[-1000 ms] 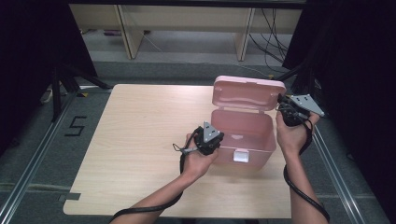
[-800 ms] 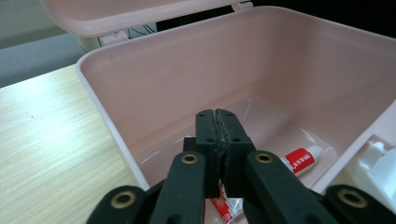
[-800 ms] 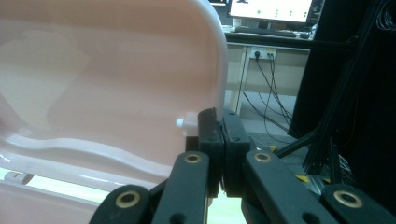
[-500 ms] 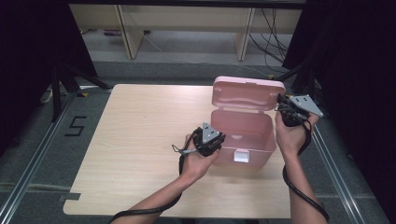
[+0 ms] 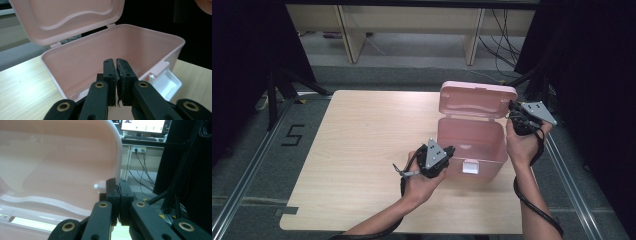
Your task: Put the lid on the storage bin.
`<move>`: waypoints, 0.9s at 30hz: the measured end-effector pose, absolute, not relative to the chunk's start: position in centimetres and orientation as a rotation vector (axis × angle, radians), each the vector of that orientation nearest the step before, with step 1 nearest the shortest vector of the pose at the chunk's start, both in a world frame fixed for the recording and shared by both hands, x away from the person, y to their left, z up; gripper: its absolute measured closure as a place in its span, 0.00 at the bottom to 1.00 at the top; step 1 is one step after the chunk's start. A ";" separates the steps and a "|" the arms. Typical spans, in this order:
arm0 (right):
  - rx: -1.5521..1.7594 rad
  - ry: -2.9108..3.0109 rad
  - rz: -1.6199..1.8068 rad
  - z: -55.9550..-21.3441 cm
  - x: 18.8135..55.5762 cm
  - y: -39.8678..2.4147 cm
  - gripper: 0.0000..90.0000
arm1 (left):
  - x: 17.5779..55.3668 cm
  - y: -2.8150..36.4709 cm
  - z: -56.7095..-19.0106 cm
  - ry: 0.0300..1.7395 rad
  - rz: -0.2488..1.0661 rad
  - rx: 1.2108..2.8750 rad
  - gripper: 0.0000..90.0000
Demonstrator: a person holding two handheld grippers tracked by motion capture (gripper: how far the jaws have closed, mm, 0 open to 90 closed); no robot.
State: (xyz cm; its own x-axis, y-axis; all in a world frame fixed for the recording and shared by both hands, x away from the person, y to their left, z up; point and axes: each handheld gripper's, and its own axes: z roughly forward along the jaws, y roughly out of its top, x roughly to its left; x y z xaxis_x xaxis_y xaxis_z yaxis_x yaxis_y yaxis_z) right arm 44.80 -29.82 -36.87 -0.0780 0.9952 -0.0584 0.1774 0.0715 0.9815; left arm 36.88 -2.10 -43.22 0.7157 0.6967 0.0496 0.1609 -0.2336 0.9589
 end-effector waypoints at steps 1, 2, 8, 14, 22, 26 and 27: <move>1.266 1.417 1.131 -36.9 44.8 -29.7 1.00 | 36.9 -2.1 -43.4 0.685 0.571 1.766 0.96; 1.274 1.417 1.130 -36.9 44.7 -29.7 1.00 | 36.8 -2.0 -43.5 0.683 0.572 1.775 0.97; 1.244 1.416 1.124 -37.0 44.5 -29.7 1.00 | 36.4 -1.7 -44.0 0.668 0.583 1.761 0.99; 1.244 1.413 1.124 -37.1 44.4 -29.7 1.00 | 36.3 -1.7 -44.2 0.654 0.589 1.751 0.99; 1.228 1.410 1.128 -37.3 44.2 -29.8 1.00 | 36.6 -1.8 -44.5 0.653 0.587 1.736 0.99; 1.222 1.406 1.139 -37.4 44.1 -29.8 1.00 | 36.7 -1.9 -44.5 0.656 0.589 1.739 0.99; 1.238 1.398 1.150 -37.4 44.0 -29.6 1.00 | 36.7 -1.9 -44.5 0.657 0.589 1.740 0.99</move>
State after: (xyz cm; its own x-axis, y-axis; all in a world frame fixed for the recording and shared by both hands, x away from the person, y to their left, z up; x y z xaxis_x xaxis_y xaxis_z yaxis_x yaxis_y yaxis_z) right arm 43.95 -29.64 -37.44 -0.0781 0.9957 -0.0495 0.1438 0.0604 0.9878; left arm 36.73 -1.86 -44.49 0.7196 0.6921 0.0569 0.1309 -0.2157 0.9677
